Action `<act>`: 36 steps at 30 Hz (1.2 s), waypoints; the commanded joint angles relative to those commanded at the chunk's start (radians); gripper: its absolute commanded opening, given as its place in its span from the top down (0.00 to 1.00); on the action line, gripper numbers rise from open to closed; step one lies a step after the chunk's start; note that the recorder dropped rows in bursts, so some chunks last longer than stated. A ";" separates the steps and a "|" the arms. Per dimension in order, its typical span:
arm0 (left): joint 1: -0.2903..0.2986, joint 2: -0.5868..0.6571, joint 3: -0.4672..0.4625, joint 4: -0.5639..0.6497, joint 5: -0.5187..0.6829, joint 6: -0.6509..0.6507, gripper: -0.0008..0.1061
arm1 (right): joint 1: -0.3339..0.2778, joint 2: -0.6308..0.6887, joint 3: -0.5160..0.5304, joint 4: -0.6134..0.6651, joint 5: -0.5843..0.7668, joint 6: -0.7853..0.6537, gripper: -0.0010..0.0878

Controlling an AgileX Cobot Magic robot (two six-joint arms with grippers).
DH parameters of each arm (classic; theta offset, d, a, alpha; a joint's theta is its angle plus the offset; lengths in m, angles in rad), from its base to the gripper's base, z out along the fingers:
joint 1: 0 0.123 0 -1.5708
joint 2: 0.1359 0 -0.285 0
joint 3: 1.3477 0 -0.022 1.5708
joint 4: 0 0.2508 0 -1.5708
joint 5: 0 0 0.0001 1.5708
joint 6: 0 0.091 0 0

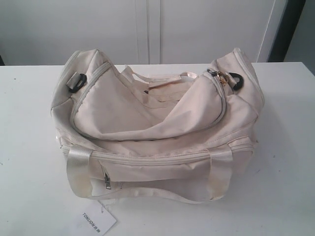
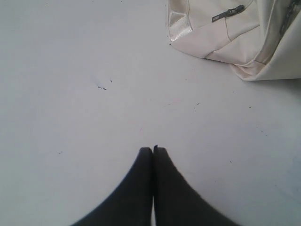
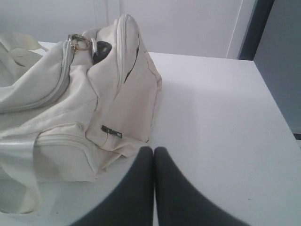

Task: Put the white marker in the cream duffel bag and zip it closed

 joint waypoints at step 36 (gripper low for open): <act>0.000 0.000 0.000 0.000 0.002 0.000 0.99 | -0.109 -0.096 0.258 0.023 -0.133 0.000 0.99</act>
